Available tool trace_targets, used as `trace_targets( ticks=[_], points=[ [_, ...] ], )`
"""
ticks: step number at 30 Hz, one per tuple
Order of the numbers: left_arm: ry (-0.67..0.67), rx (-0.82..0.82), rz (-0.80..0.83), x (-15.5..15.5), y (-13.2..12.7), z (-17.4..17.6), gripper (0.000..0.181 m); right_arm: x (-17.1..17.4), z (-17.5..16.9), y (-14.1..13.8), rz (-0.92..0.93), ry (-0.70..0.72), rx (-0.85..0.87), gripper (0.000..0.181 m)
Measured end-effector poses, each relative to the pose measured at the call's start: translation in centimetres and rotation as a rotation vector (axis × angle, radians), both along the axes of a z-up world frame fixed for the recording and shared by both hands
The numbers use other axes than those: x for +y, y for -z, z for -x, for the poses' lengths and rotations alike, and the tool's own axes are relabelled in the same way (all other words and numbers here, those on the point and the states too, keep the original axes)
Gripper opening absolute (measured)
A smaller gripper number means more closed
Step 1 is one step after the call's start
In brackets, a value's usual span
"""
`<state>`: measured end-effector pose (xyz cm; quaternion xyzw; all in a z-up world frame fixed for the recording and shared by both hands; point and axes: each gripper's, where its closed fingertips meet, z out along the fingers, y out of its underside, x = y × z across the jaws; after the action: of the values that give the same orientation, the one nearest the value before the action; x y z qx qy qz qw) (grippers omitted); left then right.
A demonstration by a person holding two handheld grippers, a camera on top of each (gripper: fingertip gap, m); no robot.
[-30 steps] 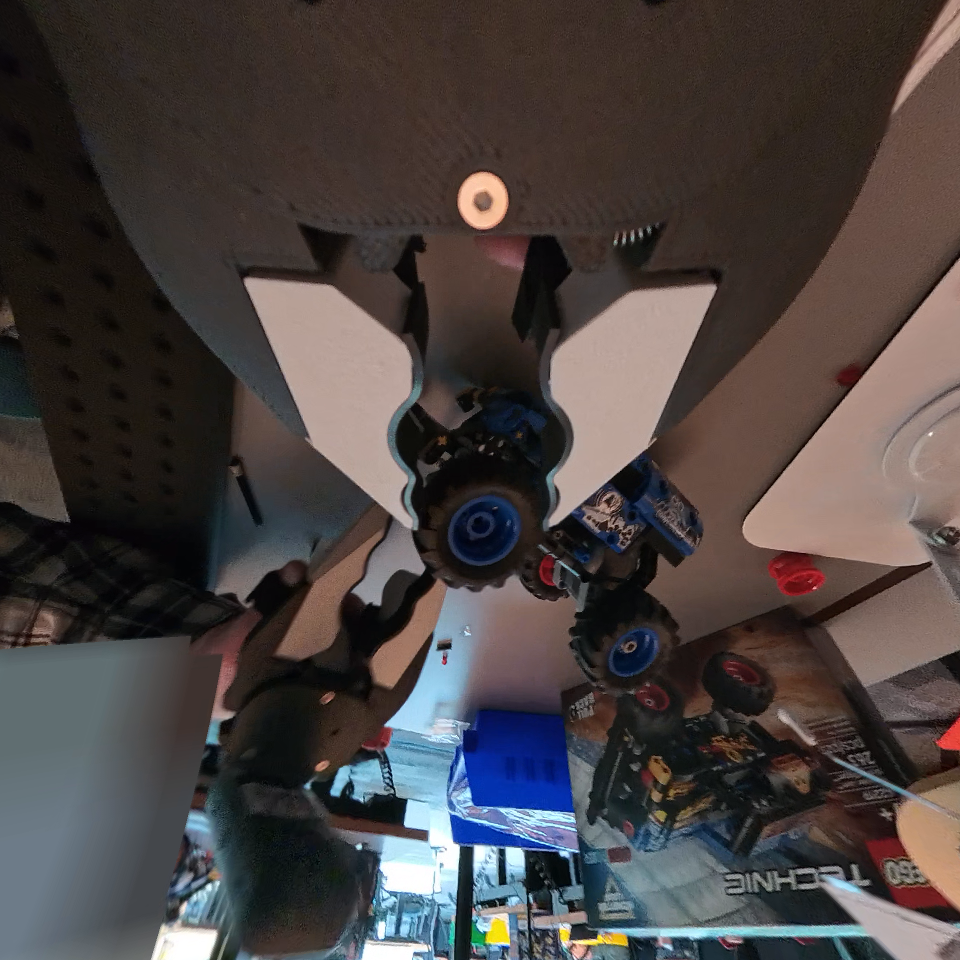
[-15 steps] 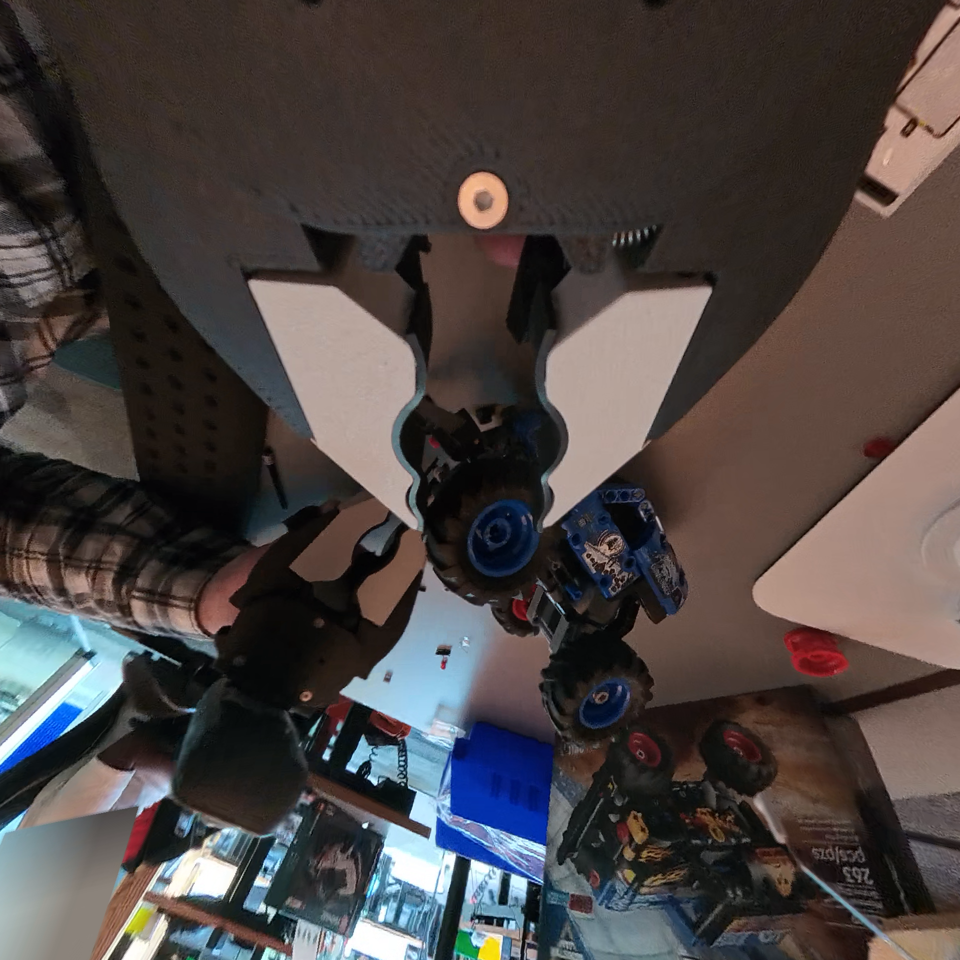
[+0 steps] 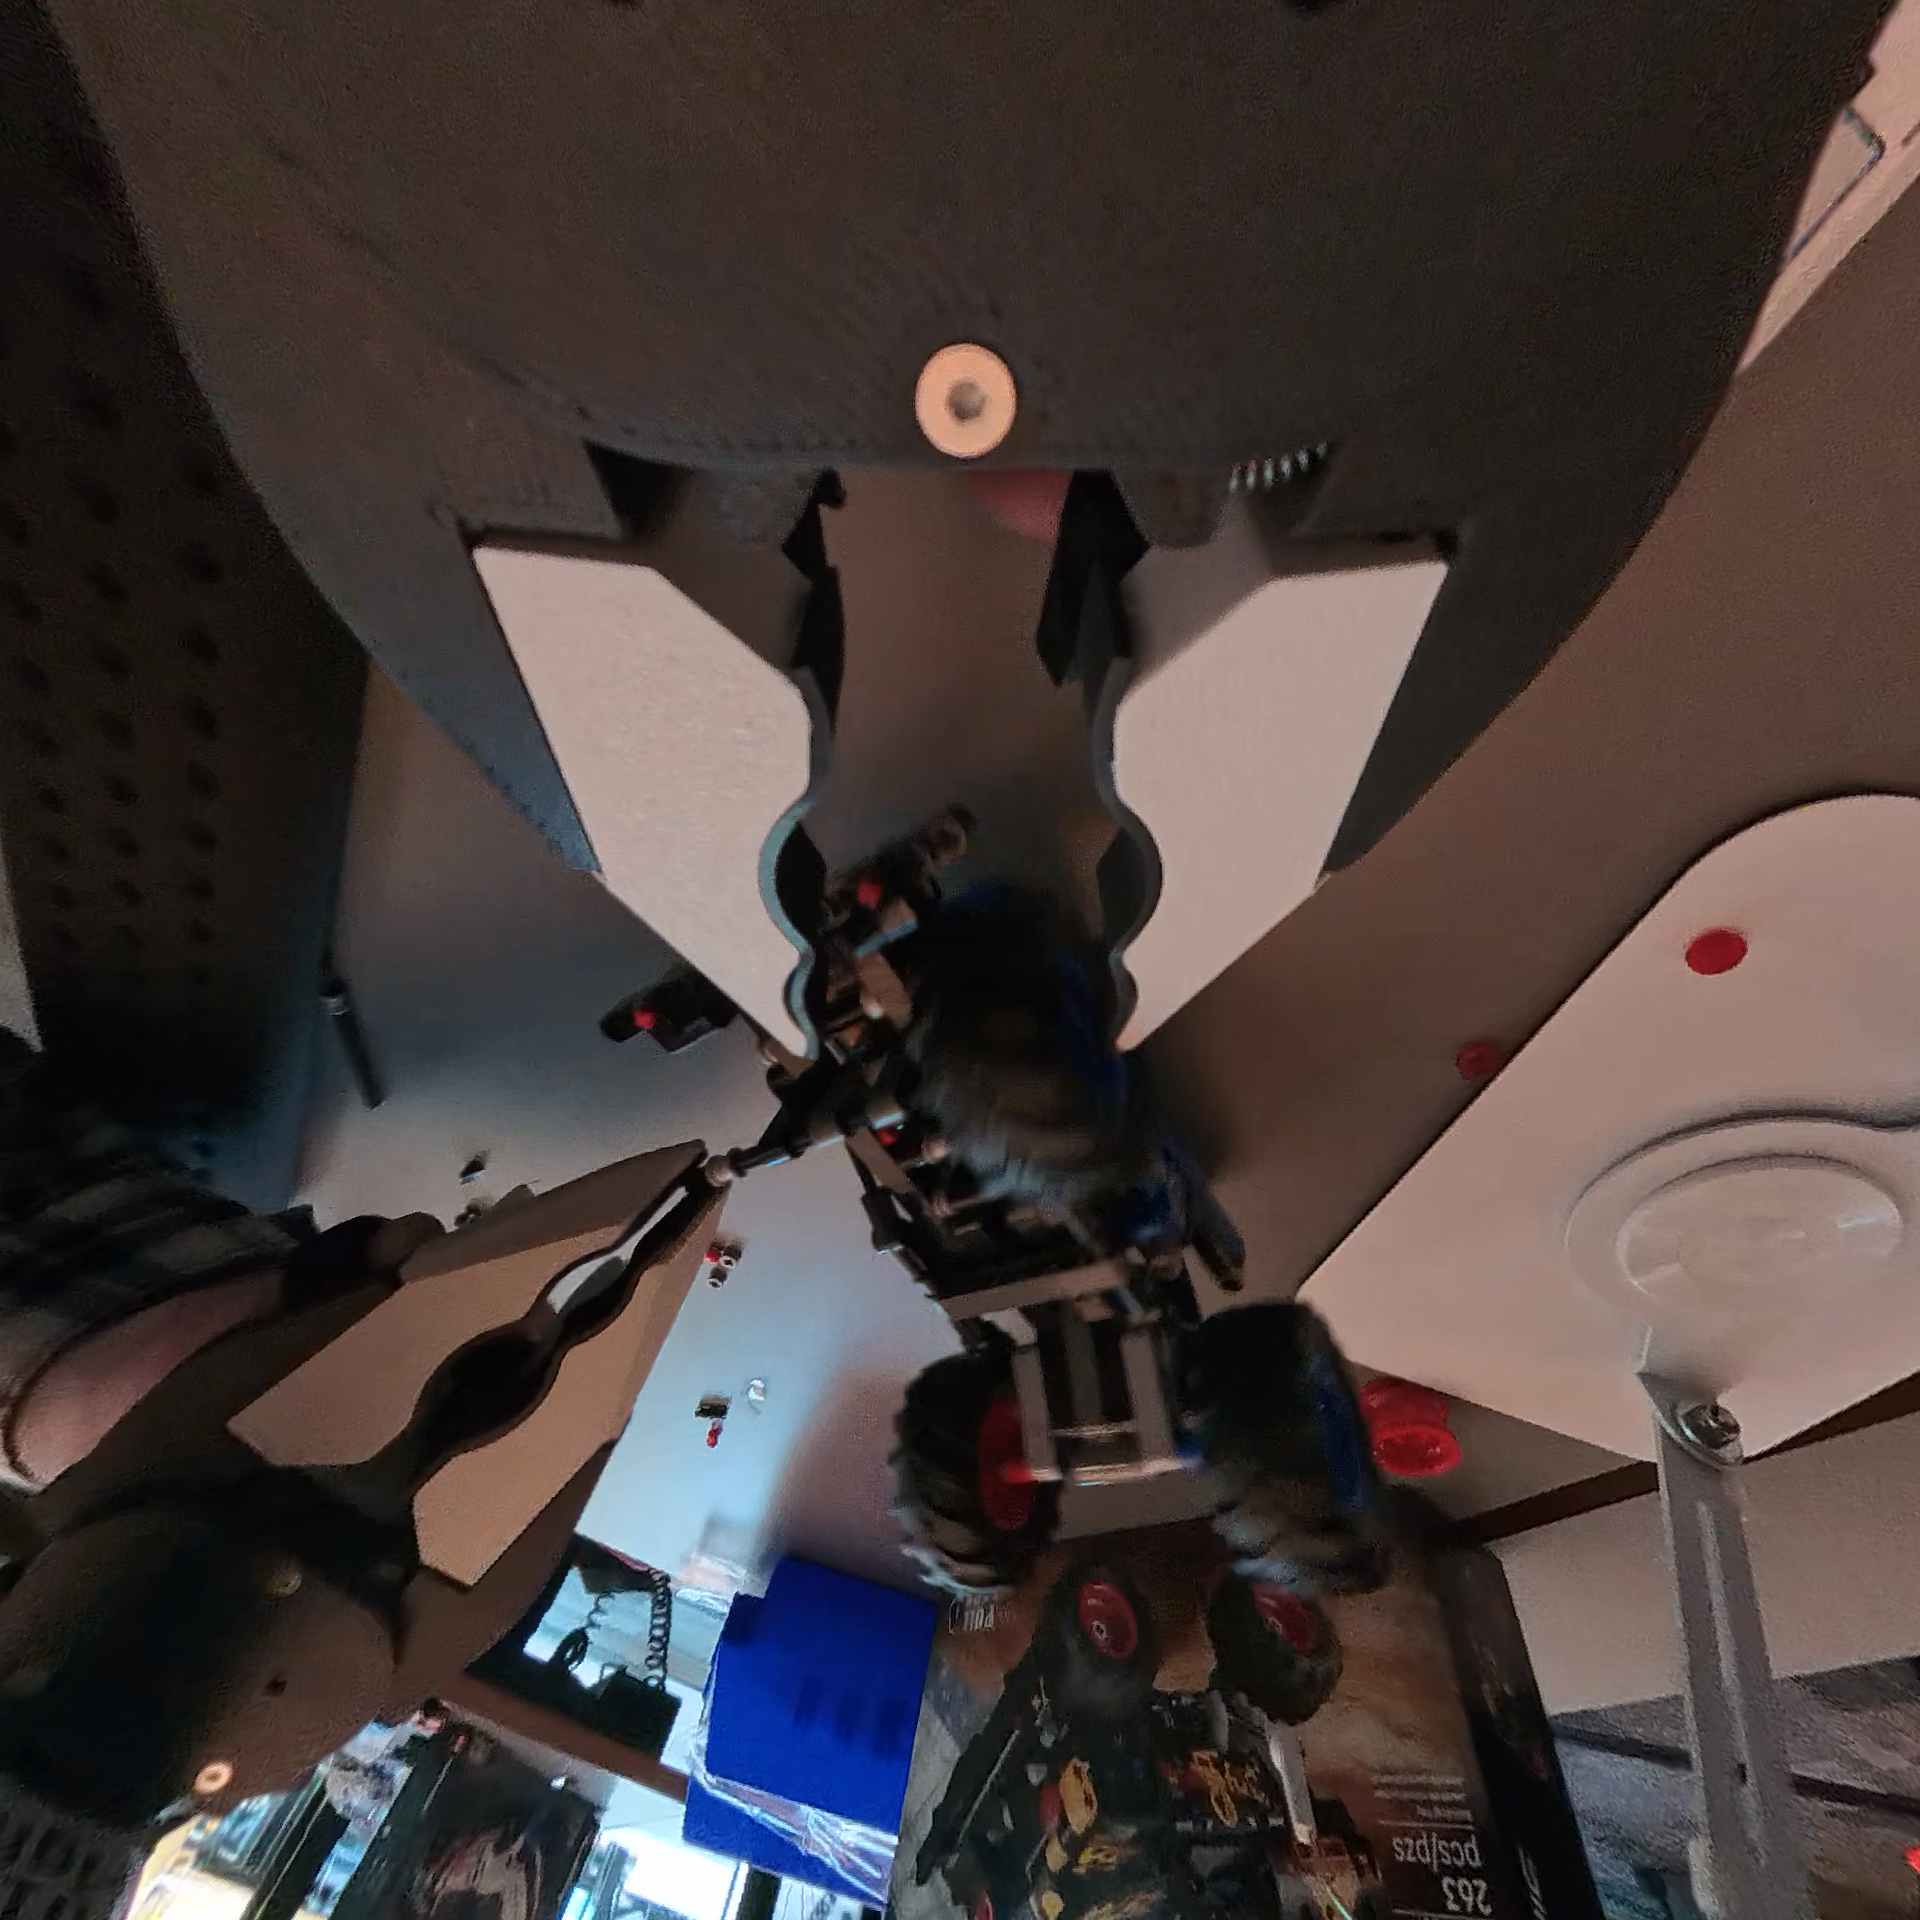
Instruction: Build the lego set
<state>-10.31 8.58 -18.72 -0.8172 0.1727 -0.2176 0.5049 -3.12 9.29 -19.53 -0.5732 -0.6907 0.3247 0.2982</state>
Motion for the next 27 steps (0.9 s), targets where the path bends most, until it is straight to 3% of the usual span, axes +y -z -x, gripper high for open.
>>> trace_targets(
  ticks=[9,12,15,27],
  points=[
    [-0.086,0.062,0.002,0.4,1.3,0.7,0.031,-0.2,0.5,0.6,0.056,0.001,0.059,0.004],
    [-0.095,0.057,0.004,0.5,1.4,0.9,0.03,-0.3,0.1,1.0,0.091,-0.007,0.061,0.014],
    [-0.09,0.06,-0.002,0.6,1.7,0.7,0.03,-0.6,0.3,1.1,0.071,-0.036,0.087,0.004],
    [-0.122,0.103,-0.02,1.3,2.2,1.5,0.03,-1.1,1.1,1.4,-0.007,-0.177,0.111,0.001]
  ],
)
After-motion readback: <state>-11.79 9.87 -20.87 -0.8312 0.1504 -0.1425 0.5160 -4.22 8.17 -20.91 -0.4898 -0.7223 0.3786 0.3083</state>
